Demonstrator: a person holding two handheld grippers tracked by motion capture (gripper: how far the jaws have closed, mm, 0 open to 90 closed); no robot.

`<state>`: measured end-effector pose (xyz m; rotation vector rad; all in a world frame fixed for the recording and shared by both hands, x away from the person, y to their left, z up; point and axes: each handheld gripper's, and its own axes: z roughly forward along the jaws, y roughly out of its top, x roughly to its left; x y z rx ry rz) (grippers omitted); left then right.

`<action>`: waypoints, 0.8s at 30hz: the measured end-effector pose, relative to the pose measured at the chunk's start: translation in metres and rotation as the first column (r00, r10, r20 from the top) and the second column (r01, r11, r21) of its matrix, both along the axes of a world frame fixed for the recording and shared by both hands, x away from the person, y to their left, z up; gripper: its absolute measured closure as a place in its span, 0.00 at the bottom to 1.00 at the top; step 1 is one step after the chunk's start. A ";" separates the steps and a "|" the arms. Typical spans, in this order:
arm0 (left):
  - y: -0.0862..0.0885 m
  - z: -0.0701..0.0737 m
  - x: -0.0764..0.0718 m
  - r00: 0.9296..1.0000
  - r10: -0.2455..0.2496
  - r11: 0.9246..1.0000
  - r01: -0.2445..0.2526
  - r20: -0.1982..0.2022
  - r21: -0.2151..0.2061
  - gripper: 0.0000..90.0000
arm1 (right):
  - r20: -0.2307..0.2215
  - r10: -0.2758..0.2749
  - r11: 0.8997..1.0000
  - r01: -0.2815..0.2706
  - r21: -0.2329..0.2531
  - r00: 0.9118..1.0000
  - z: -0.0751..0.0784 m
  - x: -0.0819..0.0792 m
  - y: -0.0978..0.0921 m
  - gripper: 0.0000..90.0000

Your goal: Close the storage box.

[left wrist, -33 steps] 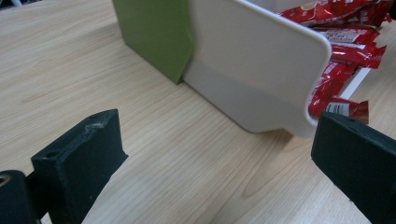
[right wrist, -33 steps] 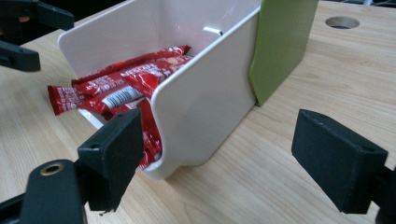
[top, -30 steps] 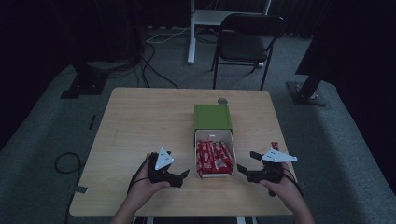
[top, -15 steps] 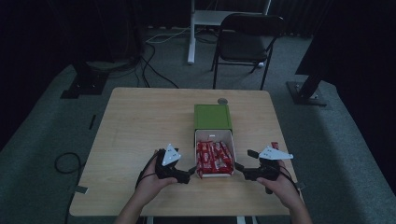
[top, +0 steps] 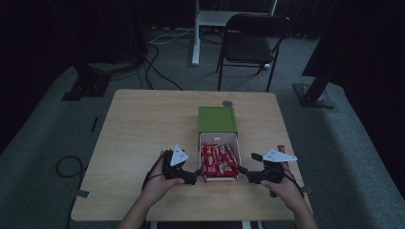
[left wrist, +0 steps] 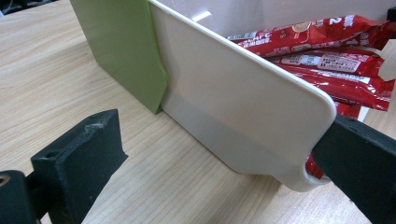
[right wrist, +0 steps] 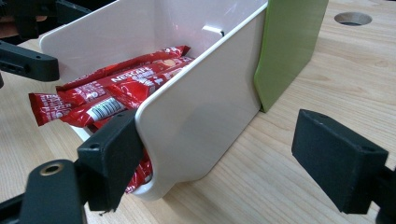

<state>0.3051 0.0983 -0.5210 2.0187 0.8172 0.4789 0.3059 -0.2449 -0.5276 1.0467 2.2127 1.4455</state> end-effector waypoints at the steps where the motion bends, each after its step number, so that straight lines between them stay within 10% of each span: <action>1: 0.000 -0.001 0.001 1.000 0.002 1.000 -0.002 -0.004 -0.004 0.03 | 0.001 0.000 1.000 0.000 0.000 1.000 0.000 0.000 0.000 0.18; 24: 0.002 0.001 0.014 0.999 0.035 0.999 -0.036 -0.021 -0.024 0.03 | -0.003 -0.007 1.000 0.007 -0.009 1.000 0.001 0.009 0.004 0.16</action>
